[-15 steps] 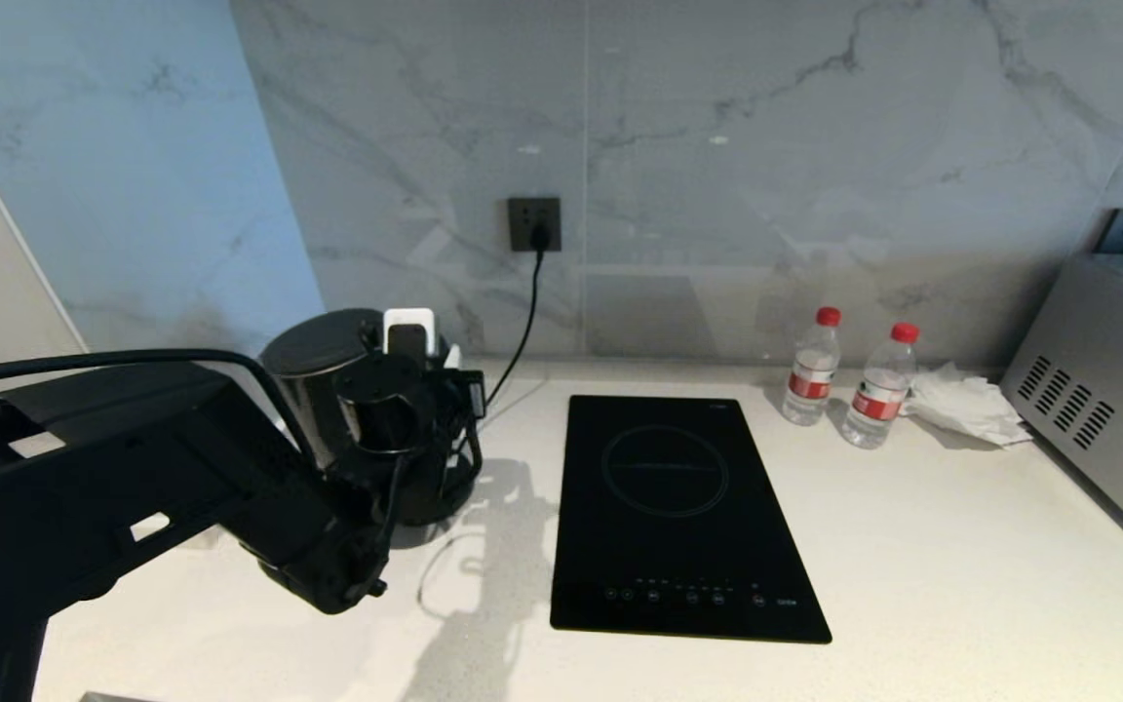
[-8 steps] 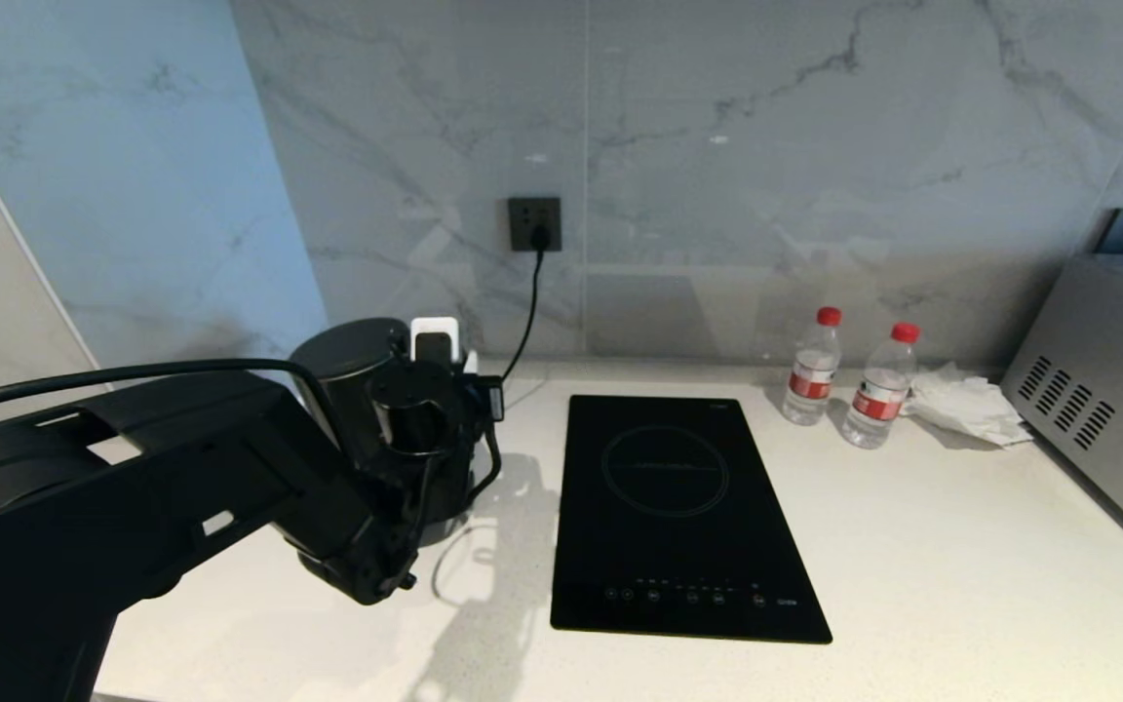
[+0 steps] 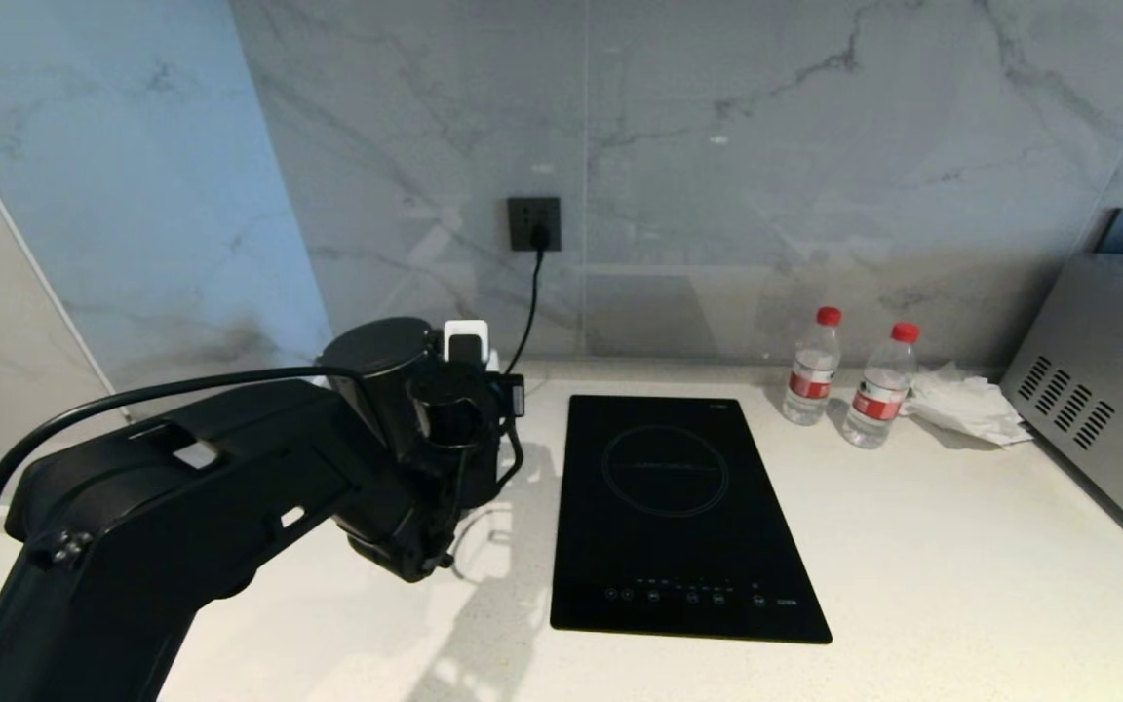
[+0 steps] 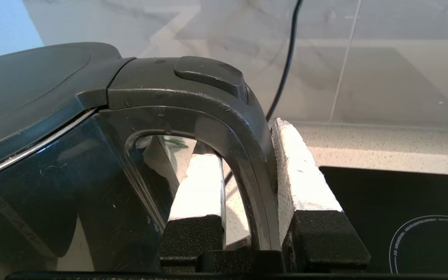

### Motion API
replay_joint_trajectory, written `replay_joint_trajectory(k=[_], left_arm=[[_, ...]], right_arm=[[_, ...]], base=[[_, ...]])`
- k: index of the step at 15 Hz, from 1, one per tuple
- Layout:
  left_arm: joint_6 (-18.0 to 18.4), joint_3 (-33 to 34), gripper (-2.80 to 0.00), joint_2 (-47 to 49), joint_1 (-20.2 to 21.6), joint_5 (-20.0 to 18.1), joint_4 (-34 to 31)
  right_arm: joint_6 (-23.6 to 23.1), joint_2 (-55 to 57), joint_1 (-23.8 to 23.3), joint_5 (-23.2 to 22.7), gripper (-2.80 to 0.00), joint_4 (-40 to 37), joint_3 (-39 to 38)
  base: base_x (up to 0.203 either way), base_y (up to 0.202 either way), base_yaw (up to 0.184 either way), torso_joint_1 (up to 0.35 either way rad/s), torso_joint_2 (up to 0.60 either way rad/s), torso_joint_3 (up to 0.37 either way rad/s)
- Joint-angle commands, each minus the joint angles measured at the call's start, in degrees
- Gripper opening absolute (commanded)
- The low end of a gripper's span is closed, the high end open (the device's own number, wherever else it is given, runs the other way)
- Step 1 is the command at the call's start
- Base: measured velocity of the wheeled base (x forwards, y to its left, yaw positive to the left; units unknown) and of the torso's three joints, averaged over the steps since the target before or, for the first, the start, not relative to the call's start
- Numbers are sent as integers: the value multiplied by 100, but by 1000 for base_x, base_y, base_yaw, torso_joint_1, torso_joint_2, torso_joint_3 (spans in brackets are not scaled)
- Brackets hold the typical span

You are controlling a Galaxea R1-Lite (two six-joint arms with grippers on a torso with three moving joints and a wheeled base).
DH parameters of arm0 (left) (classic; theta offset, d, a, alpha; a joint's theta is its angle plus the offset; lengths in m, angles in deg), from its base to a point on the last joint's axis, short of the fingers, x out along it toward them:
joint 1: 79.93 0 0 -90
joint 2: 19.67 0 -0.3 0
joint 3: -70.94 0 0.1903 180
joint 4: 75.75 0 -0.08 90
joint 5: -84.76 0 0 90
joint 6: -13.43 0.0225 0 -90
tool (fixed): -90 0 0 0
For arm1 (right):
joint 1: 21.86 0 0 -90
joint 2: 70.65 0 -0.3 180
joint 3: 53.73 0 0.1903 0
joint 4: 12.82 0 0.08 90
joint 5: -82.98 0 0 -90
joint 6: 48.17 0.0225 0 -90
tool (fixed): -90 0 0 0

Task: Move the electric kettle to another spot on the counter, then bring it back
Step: Place it on the power base

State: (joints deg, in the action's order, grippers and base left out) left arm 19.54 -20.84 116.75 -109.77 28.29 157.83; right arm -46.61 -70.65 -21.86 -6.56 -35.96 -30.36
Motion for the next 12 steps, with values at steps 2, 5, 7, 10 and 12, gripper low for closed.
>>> replay_joint_trajectory(k=[2,5,7,10,12], left_arm=[[4,-140,-280,324,5,78,44],[13,-173,-280,403,14,75,40],[10,-172,-280,404,14,83,39],[17,-200,-280,386,7,84,18],[150,-402,-280,460,-43,75,5]], right_arm=[[2,9,0,-2,-280,4,0],[11,9,0,-2,-280,4,0],[2,9,0,-2,-280,4,0],[3,9,0,-2,-280,4,0],[2,9,0,-2,-280,-1,0]], base=[[0,0,0,0,0,0],[0,0,0,0,0,0],[0,0,0,0,0,0],[0,0,0,0,0,0],[0,0,0,0,0,0]])
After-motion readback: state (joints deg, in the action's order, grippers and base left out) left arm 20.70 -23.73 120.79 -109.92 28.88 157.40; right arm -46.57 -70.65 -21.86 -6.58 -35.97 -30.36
